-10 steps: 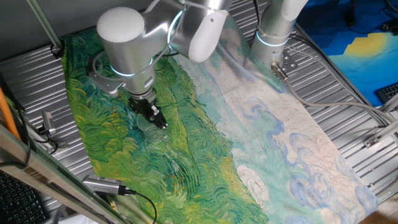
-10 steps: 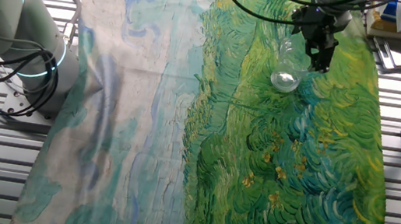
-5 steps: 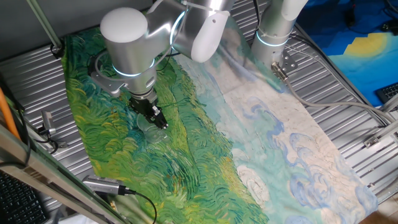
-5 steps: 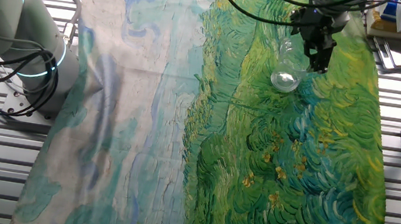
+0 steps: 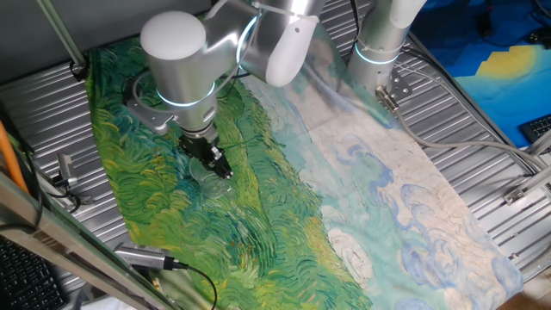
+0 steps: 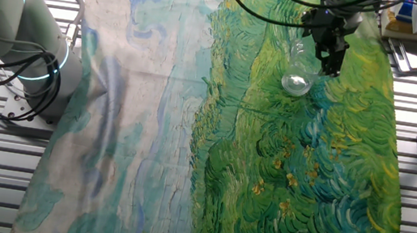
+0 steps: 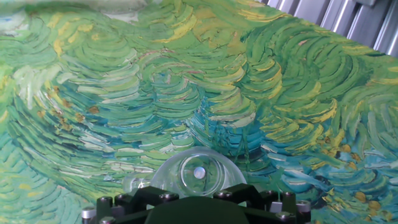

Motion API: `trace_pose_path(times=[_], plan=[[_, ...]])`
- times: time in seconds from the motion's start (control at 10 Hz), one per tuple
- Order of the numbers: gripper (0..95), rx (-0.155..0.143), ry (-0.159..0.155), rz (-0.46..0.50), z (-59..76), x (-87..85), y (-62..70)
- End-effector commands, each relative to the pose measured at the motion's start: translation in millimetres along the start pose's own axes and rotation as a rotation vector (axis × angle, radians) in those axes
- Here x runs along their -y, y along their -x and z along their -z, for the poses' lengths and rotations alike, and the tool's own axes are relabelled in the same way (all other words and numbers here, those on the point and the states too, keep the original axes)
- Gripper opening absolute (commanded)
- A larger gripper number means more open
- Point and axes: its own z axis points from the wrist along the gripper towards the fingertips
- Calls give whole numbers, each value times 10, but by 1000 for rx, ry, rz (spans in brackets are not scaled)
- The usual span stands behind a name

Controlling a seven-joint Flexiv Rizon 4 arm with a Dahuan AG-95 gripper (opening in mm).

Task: Pick up the cup

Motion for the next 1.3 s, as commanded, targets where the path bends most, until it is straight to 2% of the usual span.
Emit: trace_pose_path(times=[0.1,0.3,0.4,0.9,1.2,1.3], plan=[[950,2,-1,1,-16,2,-3],[950,4,0,4,-27,1,-6],[760,4,0,5,-31,1,-8],[760,7,-1,7,-34,1,-12],[190,4,-3,-6,-30,1,-11],[190,4,-3,-6,-30,1,-11]])
